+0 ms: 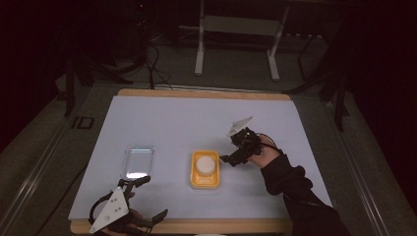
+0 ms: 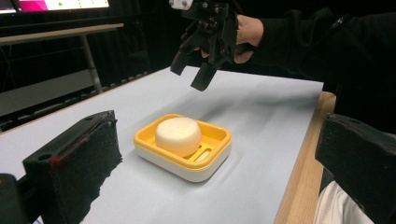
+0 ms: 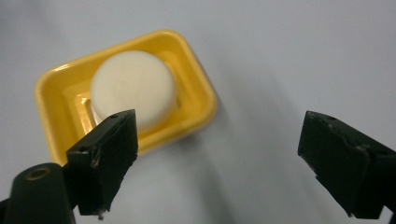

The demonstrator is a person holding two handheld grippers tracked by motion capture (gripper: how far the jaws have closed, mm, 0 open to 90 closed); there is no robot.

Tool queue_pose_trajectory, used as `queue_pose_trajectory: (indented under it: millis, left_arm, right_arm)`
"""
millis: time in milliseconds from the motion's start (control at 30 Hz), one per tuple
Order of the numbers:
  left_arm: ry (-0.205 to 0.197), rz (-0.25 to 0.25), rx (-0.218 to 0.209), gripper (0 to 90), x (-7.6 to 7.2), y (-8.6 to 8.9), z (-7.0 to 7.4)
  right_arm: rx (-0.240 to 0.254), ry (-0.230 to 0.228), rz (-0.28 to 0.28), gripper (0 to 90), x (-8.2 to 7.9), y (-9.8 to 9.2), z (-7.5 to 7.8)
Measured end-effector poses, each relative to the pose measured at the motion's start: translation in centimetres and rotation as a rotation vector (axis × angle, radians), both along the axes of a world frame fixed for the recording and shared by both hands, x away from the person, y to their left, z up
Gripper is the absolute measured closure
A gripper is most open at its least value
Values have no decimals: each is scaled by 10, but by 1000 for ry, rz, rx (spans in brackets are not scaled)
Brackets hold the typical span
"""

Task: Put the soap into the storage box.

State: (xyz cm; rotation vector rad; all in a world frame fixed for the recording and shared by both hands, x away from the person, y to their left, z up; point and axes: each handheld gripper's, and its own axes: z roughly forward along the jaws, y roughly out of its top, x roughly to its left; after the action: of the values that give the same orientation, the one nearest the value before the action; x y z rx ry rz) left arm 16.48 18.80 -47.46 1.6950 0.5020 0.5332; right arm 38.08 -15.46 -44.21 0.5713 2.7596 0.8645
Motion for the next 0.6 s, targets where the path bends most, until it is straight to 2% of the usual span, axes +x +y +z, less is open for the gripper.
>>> queue_pose_trajectory:
  millis: [167,467,500,600]
  left_arm:
    - [0,1,1,1,0,0,0]
    - [2,1,2,1,0,0,0]
    - [1,1,3,1,0,0,0]
    - [1,0,6,1,0,-1,0]
  right_arm:
    - [38,-15,-77,121,-7,-15,-4]
    - [60,-20,-128,121,-16,-34,-8]
    - [57,-40,-152,125,-20,-38,-9]
    - [67,-44,-163,125,-23,-44,-10]
